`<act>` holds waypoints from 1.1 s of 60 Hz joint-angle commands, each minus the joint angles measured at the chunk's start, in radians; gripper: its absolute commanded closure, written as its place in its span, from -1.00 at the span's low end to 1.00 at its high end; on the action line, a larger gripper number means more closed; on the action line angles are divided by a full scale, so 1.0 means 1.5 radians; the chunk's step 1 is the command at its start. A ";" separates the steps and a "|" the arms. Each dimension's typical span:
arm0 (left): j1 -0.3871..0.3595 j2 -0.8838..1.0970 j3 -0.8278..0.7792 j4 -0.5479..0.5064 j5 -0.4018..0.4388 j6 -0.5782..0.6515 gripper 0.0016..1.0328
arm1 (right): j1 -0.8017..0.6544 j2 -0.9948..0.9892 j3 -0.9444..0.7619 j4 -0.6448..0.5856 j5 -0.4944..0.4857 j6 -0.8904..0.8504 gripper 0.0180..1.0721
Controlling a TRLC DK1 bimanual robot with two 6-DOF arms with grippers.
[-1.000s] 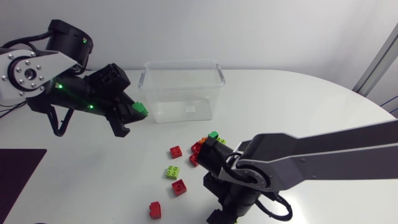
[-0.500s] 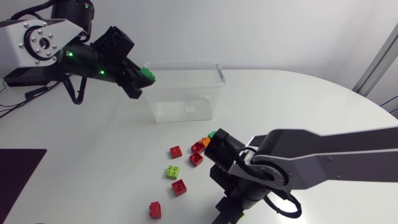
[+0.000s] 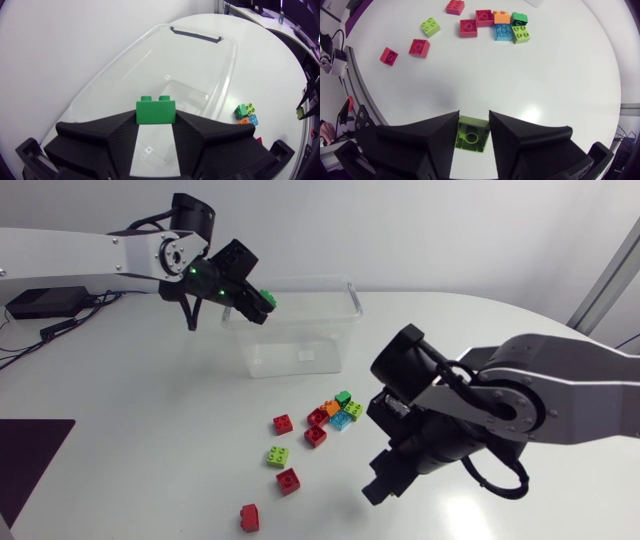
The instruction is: Place the duplo bricks in the container
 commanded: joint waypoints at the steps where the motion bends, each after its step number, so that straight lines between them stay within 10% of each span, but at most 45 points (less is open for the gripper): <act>1: 0.010 0.037 0.052 0.006 -0.006 -0.021 0.15 | -0.012 -0.005 0.024 -0.013 0.007 -0.009 0.47; 19: 0.019 0.033 0.074 0.006 -0.016 -0.031 -0.87 | -0.106 -0.014 0.149 -0.031 0.006 -0.047 0.47; 66: -0.031 -0.410 -0.341 -0.084 0.020 0.056 -0.89 | -0.188 0.188 0.395 0.092 -0.007 -0.054 0.46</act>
